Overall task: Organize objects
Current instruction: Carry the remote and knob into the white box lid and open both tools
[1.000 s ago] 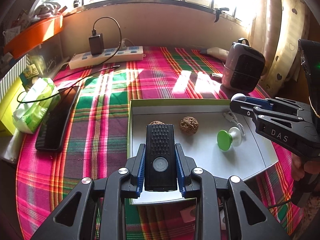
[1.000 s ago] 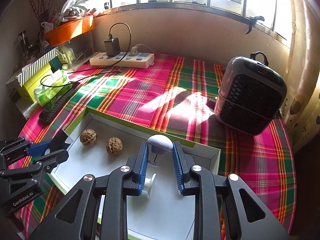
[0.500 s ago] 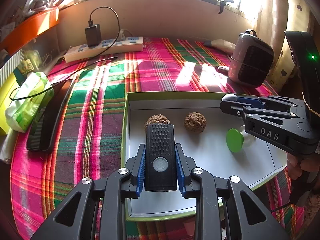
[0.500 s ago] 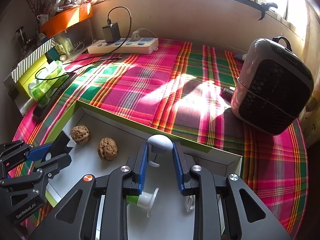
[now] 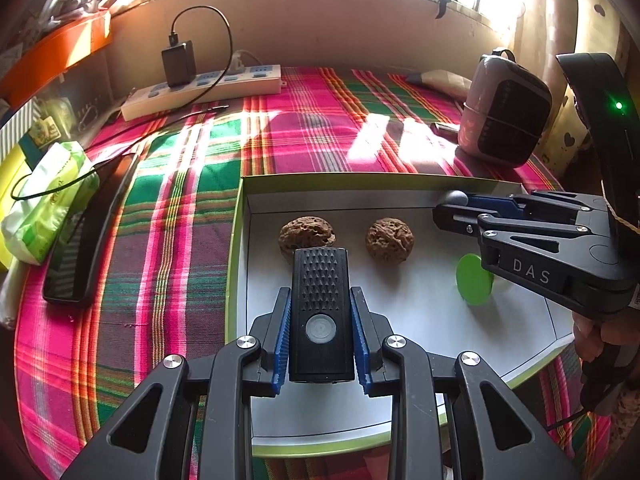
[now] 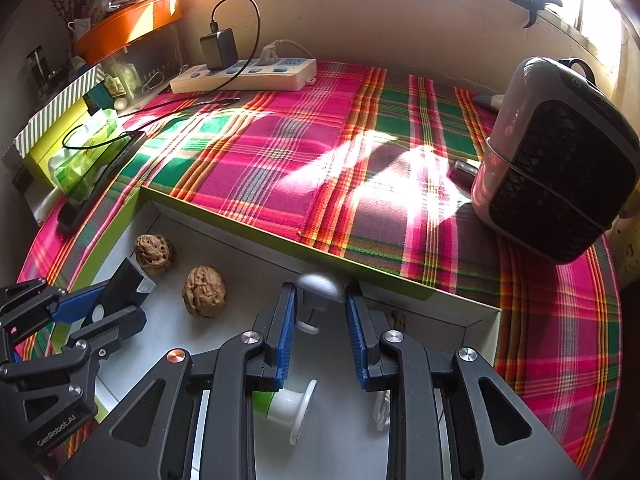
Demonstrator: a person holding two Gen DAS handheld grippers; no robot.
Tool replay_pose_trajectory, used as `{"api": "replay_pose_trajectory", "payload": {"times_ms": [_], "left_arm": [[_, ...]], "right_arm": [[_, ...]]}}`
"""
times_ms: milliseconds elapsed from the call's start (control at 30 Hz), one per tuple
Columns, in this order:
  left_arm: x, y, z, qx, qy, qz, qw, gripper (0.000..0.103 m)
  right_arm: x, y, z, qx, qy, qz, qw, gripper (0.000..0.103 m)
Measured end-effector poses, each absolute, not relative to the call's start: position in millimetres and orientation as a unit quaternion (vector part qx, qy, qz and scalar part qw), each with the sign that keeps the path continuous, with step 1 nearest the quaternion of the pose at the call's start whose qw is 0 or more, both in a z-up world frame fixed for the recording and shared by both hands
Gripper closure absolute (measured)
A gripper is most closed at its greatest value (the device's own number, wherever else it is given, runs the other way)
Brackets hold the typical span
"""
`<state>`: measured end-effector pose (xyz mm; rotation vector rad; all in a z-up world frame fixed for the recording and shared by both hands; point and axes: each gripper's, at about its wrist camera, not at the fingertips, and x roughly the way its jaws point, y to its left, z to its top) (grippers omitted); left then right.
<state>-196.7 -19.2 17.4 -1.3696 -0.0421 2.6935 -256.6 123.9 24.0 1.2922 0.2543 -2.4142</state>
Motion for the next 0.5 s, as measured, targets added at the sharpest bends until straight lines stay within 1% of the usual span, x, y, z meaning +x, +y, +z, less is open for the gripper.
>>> {"api": "replay_pose_trajectory", "payload": {"times_ms": [500], "left_arm": [[-197.4,-18.7,17.2,-0.452,-0.008,0.890,0.056,0.078]], "right_arm": [[-257.9,121.0,20.9,0.470,0.103,-0.856,0.190,0.077]]}}
